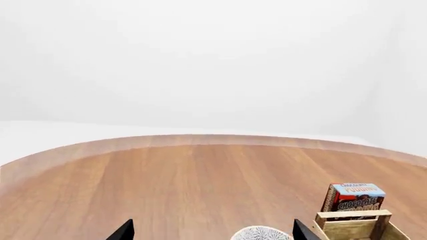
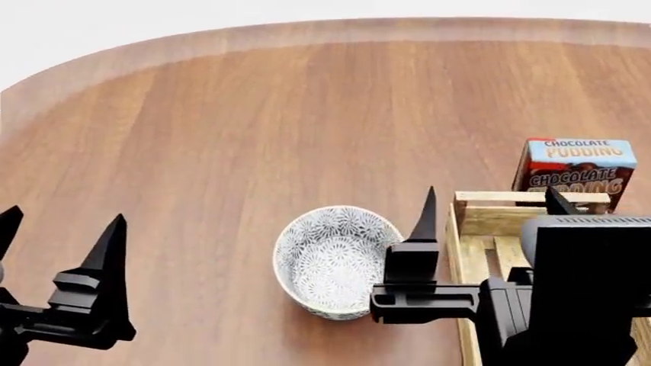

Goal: Pick up the bowl on the left and put it in the tray.

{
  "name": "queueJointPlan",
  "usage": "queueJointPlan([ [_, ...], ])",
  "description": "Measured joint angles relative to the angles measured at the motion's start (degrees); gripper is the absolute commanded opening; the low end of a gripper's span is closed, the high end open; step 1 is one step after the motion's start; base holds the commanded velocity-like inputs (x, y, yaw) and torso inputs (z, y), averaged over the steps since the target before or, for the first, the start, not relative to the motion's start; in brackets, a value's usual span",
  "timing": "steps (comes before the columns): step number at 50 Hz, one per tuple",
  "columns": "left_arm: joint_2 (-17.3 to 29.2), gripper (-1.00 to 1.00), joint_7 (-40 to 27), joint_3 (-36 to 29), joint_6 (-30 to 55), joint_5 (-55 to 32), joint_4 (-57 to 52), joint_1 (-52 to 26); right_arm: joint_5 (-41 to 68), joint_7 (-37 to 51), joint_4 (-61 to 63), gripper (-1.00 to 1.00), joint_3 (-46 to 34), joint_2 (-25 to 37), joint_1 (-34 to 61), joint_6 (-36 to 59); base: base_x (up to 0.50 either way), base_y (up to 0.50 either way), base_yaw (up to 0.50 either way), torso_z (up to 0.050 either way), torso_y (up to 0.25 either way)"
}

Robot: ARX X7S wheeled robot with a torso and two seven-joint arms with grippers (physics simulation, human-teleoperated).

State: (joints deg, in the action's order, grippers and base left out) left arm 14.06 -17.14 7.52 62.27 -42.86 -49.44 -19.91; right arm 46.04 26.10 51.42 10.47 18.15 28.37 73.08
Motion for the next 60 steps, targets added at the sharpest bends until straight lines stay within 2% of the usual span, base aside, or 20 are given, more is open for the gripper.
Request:
queueJointPlan([
  [52, 1.5, 1.00, -1.3, -1.9, -3.3, -0.2, 0.7, 1.4, -0.3, 0.8, -1.6, 1.00, -2.2, 2.0, -2.0, -4.4, 0.00, 0.00, 0.00, 0.000, -0.250],
  [60, 1.7, 1.00, -1.9, -2.3, -3.7, 0.1, 1.1, 1.6, -3.3, -0.7, -2.3, 1.00, -7.3, 4.6, -1.3, -6.5, 0.00, 0.00, 0.00, 0.000, -0.021],
])
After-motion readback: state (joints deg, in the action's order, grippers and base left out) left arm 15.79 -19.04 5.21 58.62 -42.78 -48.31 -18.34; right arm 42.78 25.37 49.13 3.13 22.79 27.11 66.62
